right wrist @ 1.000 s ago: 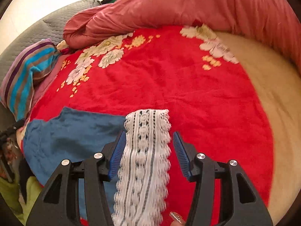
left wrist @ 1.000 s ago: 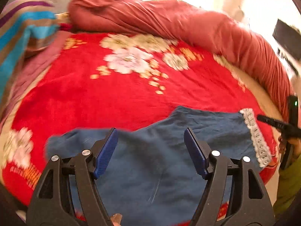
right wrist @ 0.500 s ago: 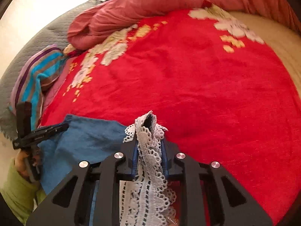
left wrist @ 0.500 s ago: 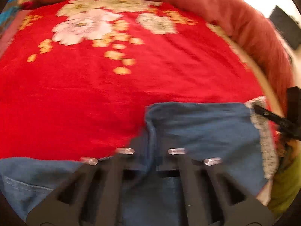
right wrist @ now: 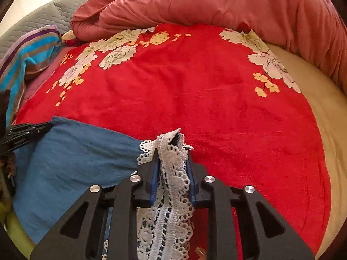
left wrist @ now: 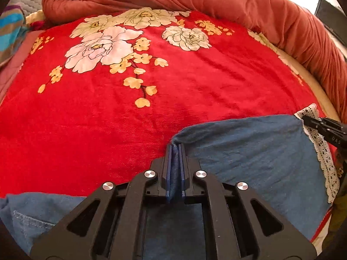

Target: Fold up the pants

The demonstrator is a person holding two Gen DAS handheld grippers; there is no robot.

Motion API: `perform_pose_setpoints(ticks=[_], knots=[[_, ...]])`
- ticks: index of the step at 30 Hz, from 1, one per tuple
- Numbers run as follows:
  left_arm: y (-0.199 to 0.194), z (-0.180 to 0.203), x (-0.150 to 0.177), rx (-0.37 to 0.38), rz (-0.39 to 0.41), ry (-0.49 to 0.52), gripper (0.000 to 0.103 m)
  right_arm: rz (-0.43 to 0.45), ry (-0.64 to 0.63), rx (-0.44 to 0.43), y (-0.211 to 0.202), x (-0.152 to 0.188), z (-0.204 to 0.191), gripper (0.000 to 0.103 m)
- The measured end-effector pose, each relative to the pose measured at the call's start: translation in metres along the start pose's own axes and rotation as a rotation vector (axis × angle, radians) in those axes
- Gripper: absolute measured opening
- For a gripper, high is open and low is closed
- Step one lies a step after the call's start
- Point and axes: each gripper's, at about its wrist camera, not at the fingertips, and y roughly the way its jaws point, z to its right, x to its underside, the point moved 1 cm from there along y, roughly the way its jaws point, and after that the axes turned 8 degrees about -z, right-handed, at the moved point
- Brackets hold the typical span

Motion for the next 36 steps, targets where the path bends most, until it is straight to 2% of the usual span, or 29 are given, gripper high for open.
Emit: perform_pose_setpoints(ticks=[1,2,5,6,8,10,13,15,17,19,20,21,23,24,27,32,34,36], knots=[[-0.005,-0.005,0.001,0.014,0.004,-0.018,0.008,0.012,0.016,0.011,-0.006,0.001,0.003,0.033],[-0.009,-0.007,0.001,0.019,0.010,-0.030,0.016,0.030,0.032,0.019,-0.016,0.003,0.006,0.037],[-0.037,-0.014,0.010,0.023,0.066,-0.037,0.023,0.107,0.039,0.034,-0.051,0.013,0.005,0.037],[-0.050,-0.016,0.016,0.000,0.087,-0.037,0.025,0.125,0.035,0.036,-0.062,0.018,0.004,0.038],[-0.072,-0.021,0.031,-0.023,0.116,-0.042,0.038,0.147,0.014,0.040,-0.084,0.036,-0.005,0.041],[-0.088,-0.024,0.044,-0.039,0.137,-0.042,0.042,0.143,-0.021,0.049,-0.094,0.050,-0.018,0.043],[-0.107,-0.034,0.069,-0.107,0.156,-0.036,0.049,0.136,-0.111,0.061,-0.102,0.072,-0.048,0.044],[-0.111,-0.045,0.085,-0.147,0.137,-0.044,0.052,0.123,-0.164,0.045,-0.100,0.081,-0.069,0.045],[-0.104,-0.053,0.094,-0.180,0.083,-0.061,0.057,0.095,-0.221,-0.001,-0.090,0.087,-0.094,0.045],[-0.092,-0.066,0.102,-0.243,0.020,-0.091,0.057,0.066,-0.249,0.011,-0.079,0.088,-0.108,0.047],[-0.088,-0.075,0.107,-0.276,0.004,-0.113,0.057,0.042,-0.255,0.049,-0.072,0.088,-0.112,0.047],[-0.086,-0.083,0.112,-0.263,0.005,-0.127,0.057,0.022,-0.255,0.078,-0.068,0.089,-0.111,0.048],[-0.087,-0.093,0.121,-0.208,0.014,-0.146,0.056,-0.066,-0.246,0.228,-0.053,0.096,-0.099,0.048],[-0.090,-0.095,0.122,-0.193,0.023,-0.147,0.056,-0.085,-0.240,0.253,-0.051,0.100,-0.092,0.046],[-0.093,-0.100,0.125,-0.153,0.037,-0.167,0.056,-0.085,-0.151,0.179,-0.057,0.110,-0.071,0.046],[-0.097,-0.094,0.125,-0.140,0.069,-0.191,0.056,-0.067,-0.138,0.174,-0.064,0.115,-0.076,0.048],[-0.111,-0.085,0.128,-0.117,0.098,-0.196,0.056,-0.025,-0.137,0.142,-0.080,0.116,-0.081,0.048],[-0.123,-0.068,0.128,-0.093,0.121,-0.152,0.059,0.023,-0.157,0.080,-0.099,0.119,-0.091,0.049]])
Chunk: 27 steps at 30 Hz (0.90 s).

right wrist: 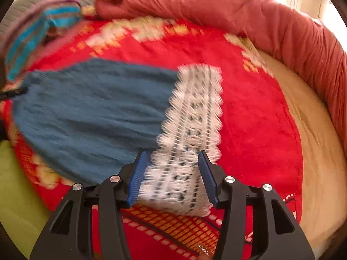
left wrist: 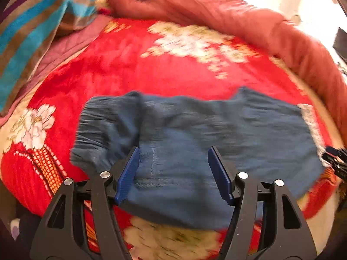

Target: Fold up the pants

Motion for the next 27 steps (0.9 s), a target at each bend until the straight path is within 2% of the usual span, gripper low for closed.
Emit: perform_pose_setpoints(ticks=[4,5,7,11,12,18,22,25,27], knots=[[-0.012,0.054,0.006,-0.003,0.021,0.150,0.072,0.020,-0.044,-0.040,-0.010,0.001,-0.021,0.052],[-0.010,0.063,0.008,0.005,0.014,0.177,0.073,0.019,-0.051,-0.051,-0.010,0.001,-0.026,0.052],[0.001,0.084,0.017,0.014,-0.036,0.240,0.073,0.001,-0.065,-0.068,-0.003,0.002,-0.032,0.053],[0.034,0.102,0.040,-0.060,-0.163,0.330,0.074,-0.084,-0.041,-0.063,0.018,0.009,-0.029,0.053],[0.036,0.100,0.042,-0.057,-0.171,0.325,0.074,-0.103,-0.025,-0.069,0.024,0.013,-0.025,0.053],[0.033,0.081,0.036,0.015,-0.174,0.246,0.075,-0.083,-0.008,-0.098,0.023,0.016,-0.022,0.053],[0.030,0.082,0.038,0.010,-0.162,0.248,0.075,-0.064,0.000,-0.106,0.018,0.014,-0.020,0.054],[0.023,0.083,0.038,0.015,-0.141,0.241,0.075,-0.024,0.006,-0.124,0.004,0.014,-0.019,0.062],[0.015,0.084,0.037,0.024,-0.114,0.242,0.076,-0.004,0.004,-0.125,-0.003,0.012,-0.019,0.064]])
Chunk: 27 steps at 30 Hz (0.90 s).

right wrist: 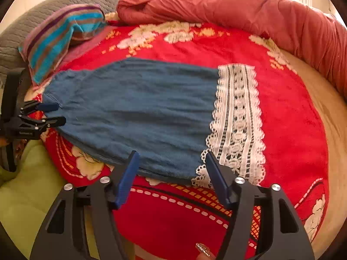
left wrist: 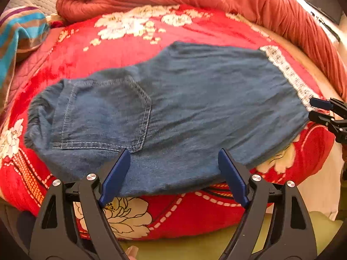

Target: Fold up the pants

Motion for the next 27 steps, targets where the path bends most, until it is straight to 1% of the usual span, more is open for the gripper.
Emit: perform_pose_setpoints(ticks=[3,5,6,9,10,12,17,22,27], knots=[[-0.009,0.003,-0.001,-0.003,0.028,0.004,0.079,0.029,0.003,-0.001,-0.009,-0.002,0.001,0.065],[-0.014,0.006,-0.002,-0.004,0.045,0.008,0.082,0.047,0.013,-0.009,-0.014,-0.003,0.002,0.071],[-0.017,0.007,-0.003,-0.003,0.052,0.009,0.083,0.056,0.017,-0.008,-0.017,-0.003,0.002,0.078],[-0.025,0.012,-0.004,0.002,0.076,0.020,0.089,0.084,0.029,-0.008,-0.025,-0.004,0.005,0.080],[-0.028,0.013,-0.004,0.004,0.083,0.024,0.091,0.097,0.036,-0.003,-0.029,-0.005,0.007,0.082],[-0.032,0.017,-0.006,0.012,0.094,0.033,0.092,0.120,0.051,0.004,-0.036,-0.006,0.012,0.085],[-0.038,0.025,-0.014,0.022,0.107,0.046,0.093,0.159,0.097,0.008,-0.049,-0.007,0.026,0.086],[-0.044,0.032,-0.024,0.053,0.118,0.045,0.093,0.175,0.123,0.020,-0.055,-0.004,0.036,0.086],[-0.049,0.044,-0.034,0.057,0.121,0.068,0.093,0.194,0.147,0.033,-0.062,-0.004,0.047,0.086]])
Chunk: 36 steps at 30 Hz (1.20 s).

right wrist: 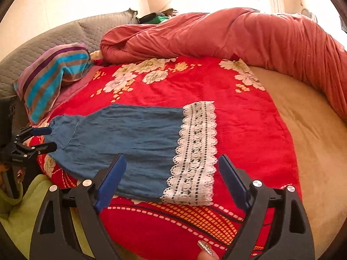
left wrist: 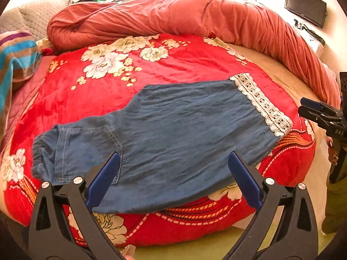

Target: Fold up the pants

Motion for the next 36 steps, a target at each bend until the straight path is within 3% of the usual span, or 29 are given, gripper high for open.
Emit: perform_pose_setpoints(ticks=[17,36], knots=[[0.019,0.057,-0.060,0.022,-0.010,0.141,0.093,0.037,0.055,0.022,-0.013,0.006,0.031,0.086],[0.080,0.079,-0.118,0.044,-0.066,0.215,0.093,-0.079,0.088,-0.072,0.040,0.022,0.030,0.086]])
